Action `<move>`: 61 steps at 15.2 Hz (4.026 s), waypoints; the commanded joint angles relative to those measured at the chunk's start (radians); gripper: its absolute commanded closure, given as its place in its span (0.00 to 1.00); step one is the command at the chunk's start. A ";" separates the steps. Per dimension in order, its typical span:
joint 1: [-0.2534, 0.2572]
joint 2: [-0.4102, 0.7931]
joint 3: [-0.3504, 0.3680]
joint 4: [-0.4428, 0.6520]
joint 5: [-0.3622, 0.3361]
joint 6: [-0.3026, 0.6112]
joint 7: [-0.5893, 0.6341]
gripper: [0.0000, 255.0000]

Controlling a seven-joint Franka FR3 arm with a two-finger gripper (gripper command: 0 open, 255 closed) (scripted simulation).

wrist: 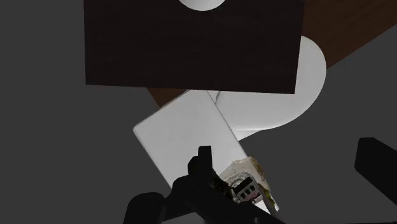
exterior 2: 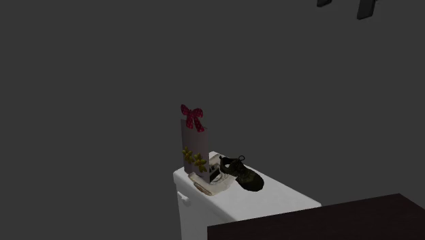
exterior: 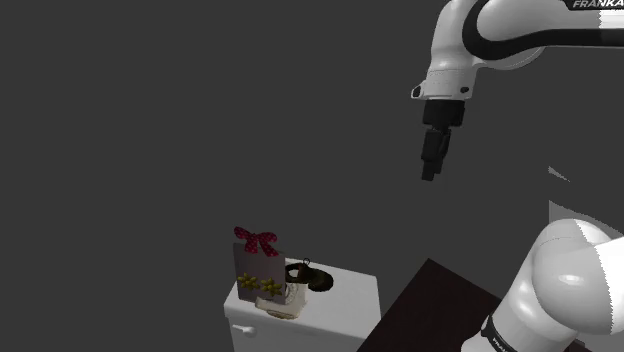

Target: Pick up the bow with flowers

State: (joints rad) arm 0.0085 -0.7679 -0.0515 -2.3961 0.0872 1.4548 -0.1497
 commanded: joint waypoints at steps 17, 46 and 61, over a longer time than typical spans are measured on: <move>0.103 0.525 0.102 0.132 0.051 0.431 -0.051 0.00; 0.232 1.314 0.186 0.720 -0.049 0.679 -0.052 0.00; 0.231 1.286 0.188 0.733 -0.047 0.639 -0.050 1.00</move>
State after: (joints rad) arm 0.2393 0.5280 0.1353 -1.6607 0.0394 2.0993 -0.2006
